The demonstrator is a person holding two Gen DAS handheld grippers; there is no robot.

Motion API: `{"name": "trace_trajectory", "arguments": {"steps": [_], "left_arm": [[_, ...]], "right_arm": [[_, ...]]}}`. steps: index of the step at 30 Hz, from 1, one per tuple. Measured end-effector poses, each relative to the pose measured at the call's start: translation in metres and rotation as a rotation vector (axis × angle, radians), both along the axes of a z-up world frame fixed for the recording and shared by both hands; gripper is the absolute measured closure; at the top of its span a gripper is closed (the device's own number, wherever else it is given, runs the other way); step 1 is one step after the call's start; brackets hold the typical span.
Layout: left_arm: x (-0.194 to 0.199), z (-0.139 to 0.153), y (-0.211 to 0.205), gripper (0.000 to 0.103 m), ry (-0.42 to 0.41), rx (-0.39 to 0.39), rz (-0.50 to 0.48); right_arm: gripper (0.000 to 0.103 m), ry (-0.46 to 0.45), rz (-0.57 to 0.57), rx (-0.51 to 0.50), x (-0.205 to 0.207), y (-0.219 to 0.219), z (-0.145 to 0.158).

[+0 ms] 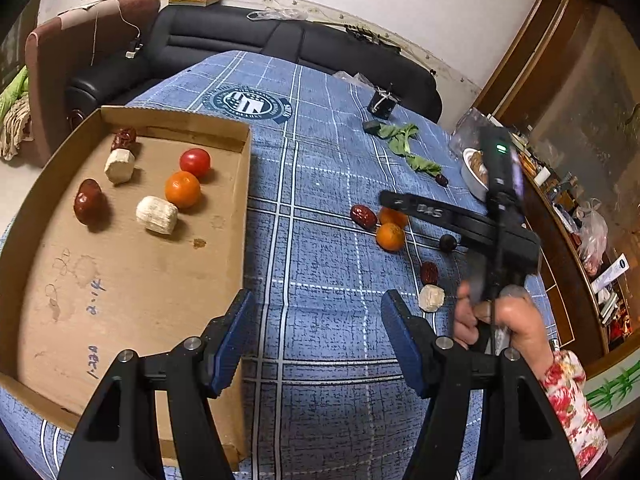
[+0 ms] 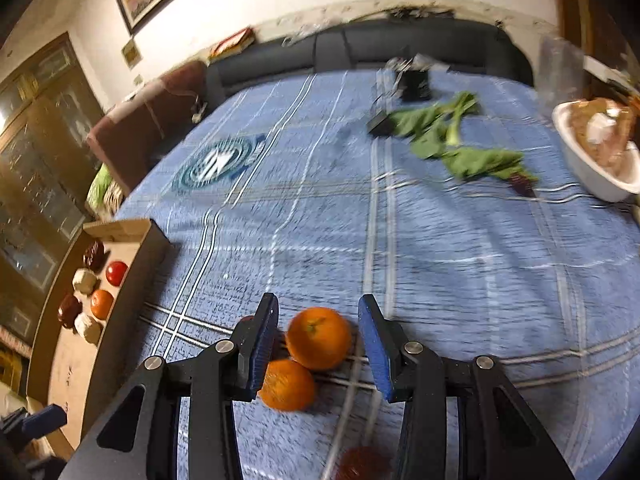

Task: Organize fruits
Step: 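Move both tools back over the mandarin oranges on the table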

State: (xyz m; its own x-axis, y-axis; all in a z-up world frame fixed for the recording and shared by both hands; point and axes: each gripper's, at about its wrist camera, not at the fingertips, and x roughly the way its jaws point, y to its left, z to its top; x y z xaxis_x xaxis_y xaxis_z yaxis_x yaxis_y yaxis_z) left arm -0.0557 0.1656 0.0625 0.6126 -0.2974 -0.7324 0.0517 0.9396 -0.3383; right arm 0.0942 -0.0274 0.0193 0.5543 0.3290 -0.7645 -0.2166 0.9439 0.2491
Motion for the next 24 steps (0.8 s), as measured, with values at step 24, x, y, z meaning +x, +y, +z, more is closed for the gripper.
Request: {"name": "trace_trajectory", "arguments": {"steps": [24], "left_arm": [[0.017,-0.019,-0.036,0.039,0.039,0.036,-0.058]], "right_arm": [[0.061,-0.059,0.113,0.057,-0.065,-0.051,0.019]]}}
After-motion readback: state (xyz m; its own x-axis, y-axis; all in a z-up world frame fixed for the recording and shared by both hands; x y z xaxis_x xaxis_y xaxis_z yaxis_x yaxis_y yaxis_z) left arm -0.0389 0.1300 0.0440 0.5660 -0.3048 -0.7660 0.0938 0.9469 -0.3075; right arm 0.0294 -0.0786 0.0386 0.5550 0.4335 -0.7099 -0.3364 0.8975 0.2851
